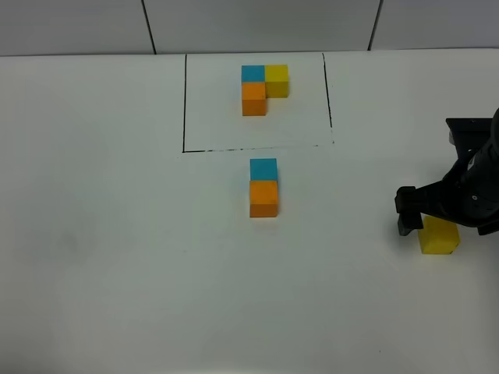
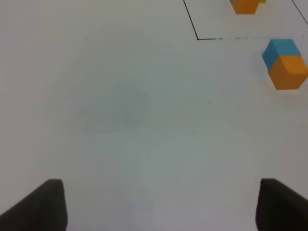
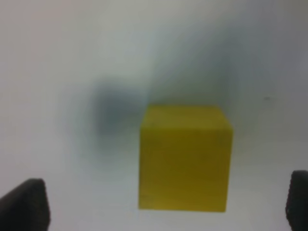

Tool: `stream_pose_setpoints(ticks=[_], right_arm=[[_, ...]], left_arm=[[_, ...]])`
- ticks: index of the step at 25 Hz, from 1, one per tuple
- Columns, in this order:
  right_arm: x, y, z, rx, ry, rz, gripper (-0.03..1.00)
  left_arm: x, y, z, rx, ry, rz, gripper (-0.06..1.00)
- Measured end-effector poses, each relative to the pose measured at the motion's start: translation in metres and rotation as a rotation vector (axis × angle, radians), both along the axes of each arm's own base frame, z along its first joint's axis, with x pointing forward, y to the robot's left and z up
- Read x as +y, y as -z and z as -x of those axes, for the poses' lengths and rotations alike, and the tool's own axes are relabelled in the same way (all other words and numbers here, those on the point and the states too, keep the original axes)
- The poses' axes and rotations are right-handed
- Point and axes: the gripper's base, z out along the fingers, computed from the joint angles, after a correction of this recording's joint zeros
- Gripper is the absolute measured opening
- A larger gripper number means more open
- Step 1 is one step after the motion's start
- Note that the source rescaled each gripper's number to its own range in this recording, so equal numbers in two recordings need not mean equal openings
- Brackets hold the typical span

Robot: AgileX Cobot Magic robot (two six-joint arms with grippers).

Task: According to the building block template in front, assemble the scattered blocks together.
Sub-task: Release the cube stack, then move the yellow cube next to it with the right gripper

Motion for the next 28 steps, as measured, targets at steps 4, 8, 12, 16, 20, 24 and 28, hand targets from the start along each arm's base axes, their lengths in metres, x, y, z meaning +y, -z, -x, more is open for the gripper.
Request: stream_pose_setpoints(ticks=[4, 8, 12, 16, 20, 24, 28], right_arm=[[-0.004, 0.016, -0.004, 0.031, 0.015, -0.005, 0.99], [-0.007, 0.025, -0.007, 0.04, 0.023, -0.005, 0.97], [-0.01, 0.031, -0.007, 0.062, 0.023, -0.004, 0.92], [-0.01, 0.038, -0.007, 0.079, 0.012, -0.002, 0.87], [-0.01, 0.041, -0.008, 0.084, 0.007, -0.001, 0.82], [-0.01, 0.041, -0.008, 0.088, 0.007, -0.002, 0.67], [-0.01, 0.041, -0.007, 0.093, 0.006, -0.002, 0.35]], left_arm=[[0.0, 0.0, 0.0, 0.0, 0.0, 0.0, 0.68], [0.0, 0.0, 0.0, 0.0, 0.0, 0.0, 0.68], [0.0, 0.0, 0.0, 0.0, 0.0, 0.0, 0.68], [0.0, 0.0, 0.0, 0.0, 0.0, 0.0, 0.68], [0.0, 0.0, 0.0, 0.0, 0.0, 0.0, 0.68], [0.0, 0.0, 0.0, 0.0, 0.0, 0.0, 0.68], [0.0, 0.0, 0.0, 0.0, 0.0, 0.0, 0.68]])
